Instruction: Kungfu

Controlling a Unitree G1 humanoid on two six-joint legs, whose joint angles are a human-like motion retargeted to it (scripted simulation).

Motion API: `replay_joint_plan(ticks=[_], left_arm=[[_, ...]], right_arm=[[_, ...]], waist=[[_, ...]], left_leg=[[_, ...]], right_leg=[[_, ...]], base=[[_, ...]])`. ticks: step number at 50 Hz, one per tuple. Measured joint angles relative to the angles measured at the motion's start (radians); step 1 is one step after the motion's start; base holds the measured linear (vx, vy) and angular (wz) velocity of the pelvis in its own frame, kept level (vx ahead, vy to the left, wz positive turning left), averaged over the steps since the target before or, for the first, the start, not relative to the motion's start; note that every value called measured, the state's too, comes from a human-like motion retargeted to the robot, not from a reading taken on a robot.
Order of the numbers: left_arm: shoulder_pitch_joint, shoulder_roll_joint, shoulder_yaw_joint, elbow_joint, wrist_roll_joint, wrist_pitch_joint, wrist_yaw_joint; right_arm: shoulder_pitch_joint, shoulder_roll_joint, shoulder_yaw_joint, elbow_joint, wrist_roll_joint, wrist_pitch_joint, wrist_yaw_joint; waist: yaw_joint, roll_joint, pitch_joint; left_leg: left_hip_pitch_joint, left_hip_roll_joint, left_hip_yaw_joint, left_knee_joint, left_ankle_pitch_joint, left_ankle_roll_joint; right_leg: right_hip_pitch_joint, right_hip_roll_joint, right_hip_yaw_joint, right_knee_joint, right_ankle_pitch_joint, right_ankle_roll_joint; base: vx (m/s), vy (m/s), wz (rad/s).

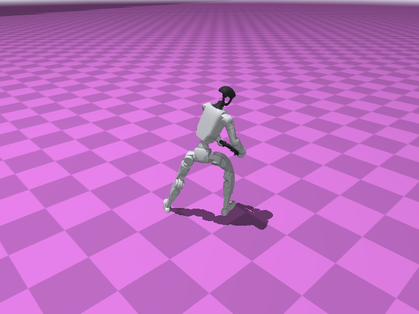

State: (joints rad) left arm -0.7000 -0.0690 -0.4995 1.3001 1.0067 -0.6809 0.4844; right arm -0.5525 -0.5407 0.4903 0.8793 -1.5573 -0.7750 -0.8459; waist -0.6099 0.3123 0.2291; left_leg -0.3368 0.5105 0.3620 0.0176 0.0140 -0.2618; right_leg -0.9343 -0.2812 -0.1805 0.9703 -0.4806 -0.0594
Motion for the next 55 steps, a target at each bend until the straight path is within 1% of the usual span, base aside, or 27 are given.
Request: replay_joint_plan(ticks=[5,10,14,17,20,22,24,25,28,30,32,34,35,38,40,42,43,45,46,47,48,49,50,52,53,55], left_arm=[[0.0,0.004,-0.007,-0.001,0.048,-0.032,-0.02],[-0.013,0.015,-0.005,-0.032,0.101,0.004,-0.105],[-0.011,0.042,0.015,-0.102,0.1,0.008,-0.154],[0.005,0.072,0.042,-0.187,0.049,-0.022,-0.172],[0.017,0.129,0.051,-0.332,-0.061,-0.058,-0.174],[0.025,0.204,0.038,-0.488,-0.179,-0.061,-0.175],[0.028,0.285,0.035,-0.657,-0.302,-0.044,-0.166],[0.027,0.324,0.035,-0.741,-0.361,-0.032,-0.156],[0.013,0.441,0.049,-0.996,-0.508,0.028,-0.106],[-0.006,0.501,0.073,-1.14,-0.571,0.077,-0.062],[-0.025,0.552,0.11,-1.271,-0.613,0.127,-0.017],[-0.038,0.586,0.16,-1.377,-0.628,0.166,0.022],[-0.043,0.601,0.188,-1.426,-0.63,0.184,0.039],[-0.042,0.623,0.256,-1.519,-0.637,0.239,0.064],[-0.024,0.635,0.287,-1.572,-0.654,0.271,0.062],[0.009,0.657,0.314,-1.612,-0.675,0.277,0.043],[0.032,0.674,0.332,-1.629,-0.681,0.273,0.028],[0.089,0.706,0.38,-1.646,-0.671,0.267,0.005],[0.13,0.715,0.411,-1.645,-0.66,0.263,0.003],[0.172,0.722,0.441,-1.643,-0.652,0.257,0.004],[0.213,0.723,0.473,-1.638,-0.651,0.25,0.012],[0.24,0.715,0.494,-1.627,-0.649,0.24,0.022],[0.261,0.702,0.509,-1.613,-0.645,0.229,0.032],[0.285,0.688,0.522,-1.6,-0.633,0.198,0.038],[0.296,0.687,0.532,-1.599,-0.628,0.19,0.041],[0.323,0.678,0.566,-1.609,-0.623,0.186,0.053]], right_arm=[[0.071,0.018,-0.042,-0.021,0.08,0.03,0.008],[0.143,0.068,-0.086,0.002,0.215,0.103,0.058],[0.221,0.109,-0.138,0.036,0.382,0.133,0.153],[0.308,0.123,-0.195,0.032,0.539,0.133,0.213],[0.423,0.128,-0.261,0.003,0.769,0.101,0.303],[0.511,0.116,-0.302,-0.04,1.009,0.085,0.452],[0.605,0.088,-0.339,-0.096,1.278,0.098,0.639],[0.655,0.069,-0.357,-0.127,1.417,0.113,0.739],[0.816,-0.008,-0.422,-0.219,1.836,0.23,1.021],[0.919,-0.041,-0.471,-0.257,2.061,0.317,1.133],[1.007,-0.064,-0.526,-0.289,2.261,0.402,1.19],[1.071,-0.06,-0.566,-0.312,2.4,0.445,1.199],[1.095,-0.052,-0.583,-0.323,2.449,0.459,1.197],[1.117,0.008,-0.575,-0.345,2.478,0.456,1.179],[1.086,0.072,-0.528,-0.336,2.463,0.436,1.141],[0.98,0.175,-0.45,-0.278,2.441,0.41,1.097],[0.897,0.247,-0.409,-0.221,2.425,0.396,1.084],[0.684,0.402,-0.352,-0.037,2.413,0.394,1.109],[0.56,0.464,-0.347,0.102,2.414,0.426,1.176],[0.435,0.513,-0.349,0.25,2.403,0.484,1.249],[0.307,0.536,-0.361,0.416,2.366,0.594,1.332],[0.208,0.547,-0.36,0.546,2.362,0.646,1.358],[0.122,0.552,-0.351,0.657,2.372,0.671,1.354],[0.031,0.583,-0.342,0.722,2.473,0.619,1.272],[0.016,0.611,-0.359,0.706,2.497,0.583,1.255],[0.013,0.663,-0.407,0.646,2.483,0.56,1.285]], waist=[[0.036,0.018,0.006],[0.088,0.032,0.006],[0.124,0.029,-0.002],[0.147,0.022,-0.004],[0.165,0.015,0.004],[0.173,0.006,0.012],[0.175,-0.005,0.021],[0.175,-0.011,0.026],[0.182,-0.033,0.035],[0.191,-0.047,0.035],[0.207,-0.066,0.03],[0.227,-0.092,0.019],[0.235,-0.107,0.014],[0.276,-0.131,-0.021],[0.323,-0.135,-0.058],[0.384,-0.132,-0.11],[0.41,-0.128,-0.136],[0.453,-0.12,-0.18],[0.482,-0.113,-0.193],[0.512,-0.107,-0.201],[0.546,-0.1,-0.2],[0.578,-0.103,-0.198],[0.609,-0.109,-0.195],[0.646,-0.127,-0.196],[0.655,-0.135,-0.198],[0.663,-0.148,-0.199]], left_leg=[[0.008,0.053,0.012,0.009,0.019,0.0],[0.015,0.099,0.014,0.021,0.035,0.001],[0.003,0.092,0.02,0.031,0.071,0.015],[-0.002,0.086,0.055,0.041,0.098,0.021],[-0.008,0.077,0.074,0.053,0.111,0.036],[-0.019,0.074,0.079,0.067,0.11,0.044],[-0.028,0.07,0.07,0.082,0.099,0.049],[-0.032,0.067,0.061,0.091,0.09,0.049],[-0.04,0.051,0.019,0.124,0.042,0.037],[-0.049,0.038,-0.012,0.149,0.007,0.02],[-0.065,0.013,-0.059,0.197,-0.033,0.011],[-0.102,-0.031,-0.123,0.277,-0.081,0.029],[-0.128,-0.057,-0.157,0.328,-0.11,0.043],[-0.166,-0.137,-0.202,0.432,-0.192,0.08],[-0.177,-0.187,-0.218,0.49,-0.251,0.084],[-0.2,-0.223,-0.214,0.544,-0.305,0.089],[-0.222,-0.236,-0.215,0.572,-0.329,0.096],[-0.26,-0.249,-0.209,0.617,-0.369,0.103],[-0.269,-0.249,-0.207,0.637,-0.387,0.107],[-0.276,-0.246,-0.202,0.657,-0.404,0.111],[-0.279,-0.237,-0.192,0.68,-0.422,0.114],[-0.279,-0.235,-0.18,0.696,-0.436,0.118],[-0.277,-0.237,-0.166,0.71,-0.448,0.124],[-0.292,-0.248,-0.175,0.729,-0.46,0.131],[-0.304,-0.252,-0.184,0.737,-0.464,0.133],[-0.317,-0.26,-0.203,0.741,-0.465,0.137]], right_leg=[[0.011,0.058,-0.015,0.003,-0.012,-0.025],[0.071,0.1,-0.038,-0.028,-0.006,-0.039],[0.123,0.102,-0.032,-0.071,0.025,-0.035],[0.168,0.099,-0.029,-0.116,0.058,-0.029],[0.222,0.094,-0.03,-0.177,0.095,-0.014],[0.264,0.089,-0.038,-0.225,0.12,0.001],[0.311,0.083,-0.048,-0.276,0.145,0.021],[0.336,0.08,-0.052,-0.302,0.158,0.03],[0.422,0.062,-0.07,-0.383,0.198,0.067],[0.486,0.049,-0.082,-0.439,0.225,0.094],[0.563,0.023,-0.104,-0.504,0.259,0.123],[0.653,-0.019,-0.144,-0.584,0.301,0.155],[0.702,-0.044,-0.172,-0.626,0.325,0.172],[0.841,-0.107,-0.275,-0.745,0.413,0.219],[0.92,-0.13,-0.339,-0.821,0.479,0.233],[0.969,-0.148,-0.41,-0.891,0.549,0.243],[0.983,-0.151,-0.451,-0.922,0.585,0.243],[0.994,-0.163,-0.566,-0.969,0.649,0.238],[0.996,-0.17,-0.641,-0.981,0.673,0.225],[0.999,-0.176,-0.71,-0.993,0.698,0.215],[1.001,-0.179,-0.766,-1.004,0.722,0.207],[0.994,-0.185,-0.773,-1.003,0.73,0.197],[0.982,-0.19,-0.754,-0.996,0.729,0.186],[0.976,-0.2,-0.722,-0.981,0.73,0.18],[0.978,-0.198,-0.723,-0.979,0.731,0.17],[0.992,-0.191,-0.732,-0.98,0.732,0.146]], base=[[-0.03,-0.09,-0.26],[0.04,-0.07,0.1],[0.07,0.03,0.41],[0.12,0.16,0.46],[0.1,0.18,0.42],[0.13,0.27,0.46],[0.18,0.34,0.49],[0.23,0.42,0.48],[0.3,0.51,0.55],[0.3,0.35,0.74],[0.41,0.53,0.85],[0.45,0.54,1.01],[0.42,0.39,1.18],[0.55,0.55,1.18],[0.74,0.71,0.91],[0.67,0.64,0.55],[0.53,0.58,0.39],[0.42,0.6,0.12],[0.34,0.59,-0.31],[0.22,0.51,-0.63],[0.11,0.43,-0.67],[0.03,0.38,-0.63],[0.07,0.29,-0.31],[0.13,0.11,0.11],[0.14,-0.03,0.36],[0.07,-0.08,0.49]])
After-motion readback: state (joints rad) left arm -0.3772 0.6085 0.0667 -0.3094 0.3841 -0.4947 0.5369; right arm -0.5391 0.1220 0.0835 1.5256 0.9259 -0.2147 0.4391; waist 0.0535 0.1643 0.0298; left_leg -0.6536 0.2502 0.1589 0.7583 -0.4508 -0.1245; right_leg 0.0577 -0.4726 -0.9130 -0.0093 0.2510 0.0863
